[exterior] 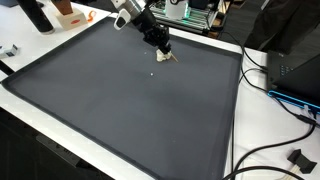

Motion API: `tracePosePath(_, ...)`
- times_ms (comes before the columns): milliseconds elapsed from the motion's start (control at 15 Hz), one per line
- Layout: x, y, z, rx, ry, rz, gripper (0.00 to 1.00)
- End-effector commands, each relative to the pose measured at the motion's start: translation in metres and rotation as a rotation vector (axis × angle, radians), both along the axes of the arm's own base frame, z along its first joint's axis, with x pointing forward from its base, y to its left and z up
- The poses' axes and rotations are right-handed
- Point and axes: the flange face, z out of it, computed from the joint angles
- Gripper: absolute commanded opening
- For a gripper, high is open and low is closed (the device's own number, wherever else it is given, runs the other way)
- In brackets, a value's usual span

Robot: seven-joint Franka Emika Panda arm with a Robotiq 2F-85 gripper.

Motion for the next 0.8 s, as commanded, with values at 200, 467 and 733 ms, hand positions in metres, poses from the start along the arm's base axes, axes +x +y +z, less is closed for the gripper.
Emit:
tracePosePath(200, -0.015, 0.012, 0.043, -0.177, -0.032, 0.016, 0.03)
tracePosePath(467, -0.019, 0.022, 0.067, -0.305, -0.043, 0.069, 0.03)
tracePosePath(733, -0.024, 0.03, 0.089, -0.42, -0.072, 0.112, 0.03)
